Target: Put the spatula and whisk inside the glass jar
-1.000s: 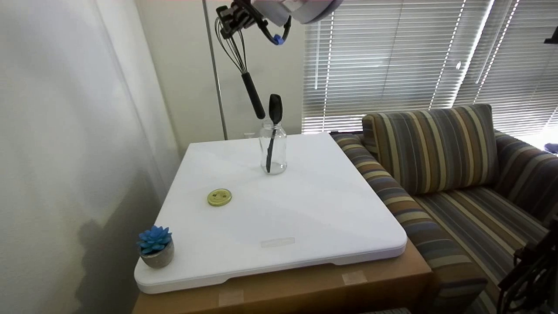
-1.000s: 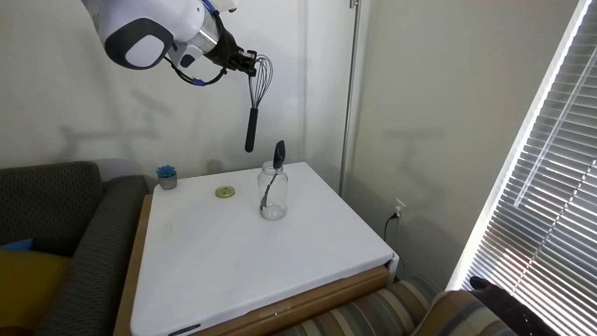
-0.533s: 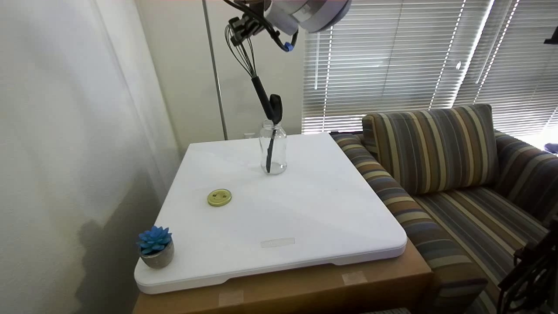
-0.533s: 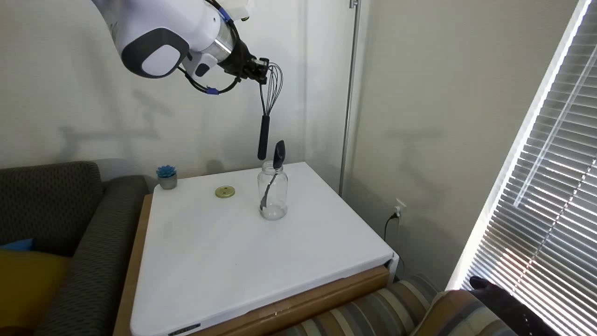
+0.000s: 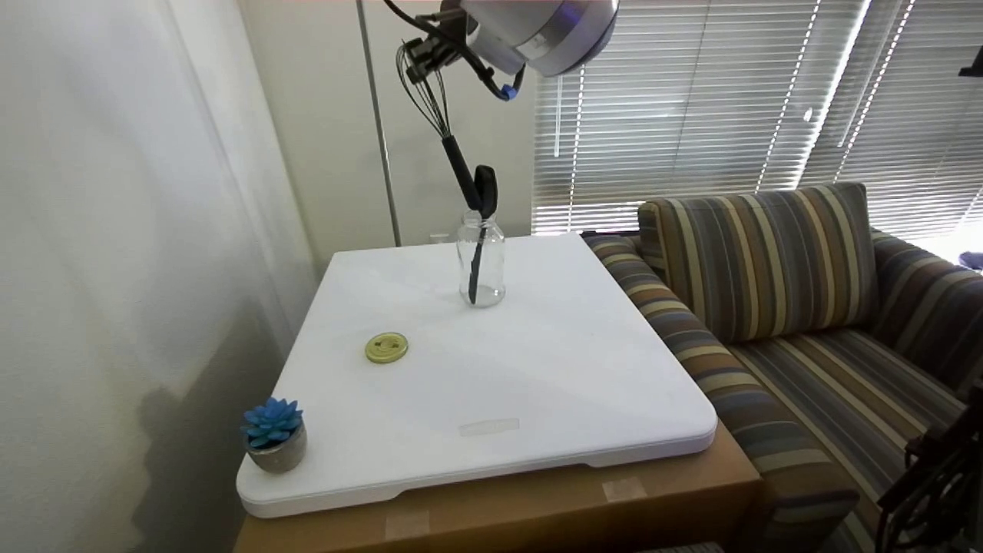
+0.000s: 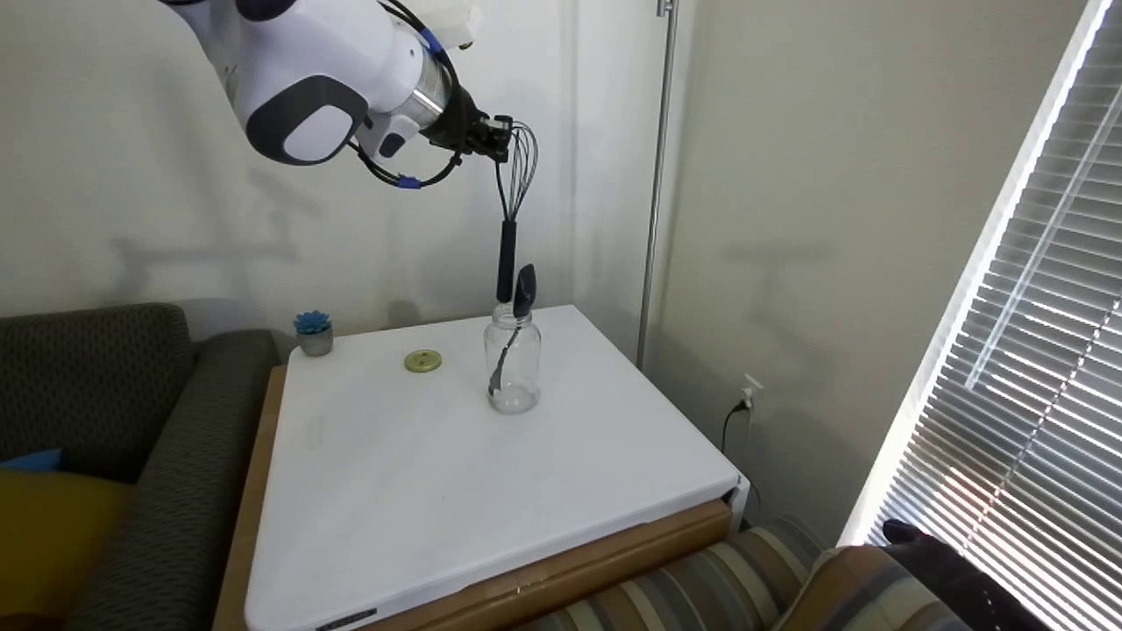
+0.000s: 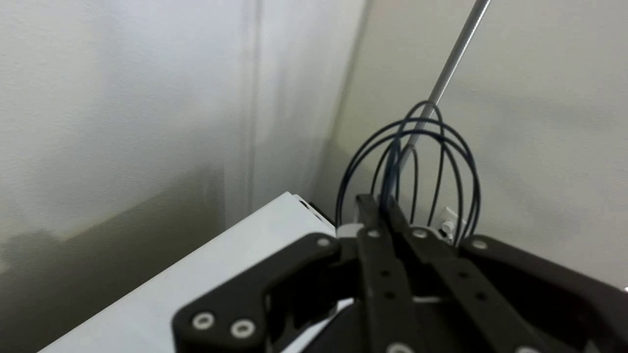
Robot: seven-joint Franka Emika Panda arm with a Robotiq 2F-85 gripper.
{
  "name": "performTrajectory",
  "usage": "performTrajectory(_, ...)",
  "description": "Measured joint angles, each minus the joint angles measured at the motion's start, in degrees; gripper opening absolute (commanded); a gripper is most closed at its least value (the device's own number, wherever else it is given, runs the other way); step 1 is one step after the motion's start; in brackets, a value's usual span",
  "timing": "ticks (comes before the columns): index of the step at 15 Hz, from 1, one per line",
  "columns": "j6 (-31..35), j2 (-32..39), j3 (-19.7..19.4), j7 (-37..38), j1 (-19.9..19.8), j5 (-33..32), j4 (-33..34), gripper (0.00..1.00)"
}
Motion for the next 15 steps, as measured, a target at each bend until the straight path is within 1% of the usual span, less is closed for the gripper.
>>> performTrajectory(3, 1.74, 1.01, 2.6, 0.25, -2.21, -2.55, 0.02, 0.01)
performTrajectory(10, 1.78, 2.74, 3.89, 2.9, -4.58, -4.91, 1.27, 0.01)
performTrajectory(15, 1.78, 3.12, 7.16, 5.77, -7.89, -6.53, 1.3, 0.01)
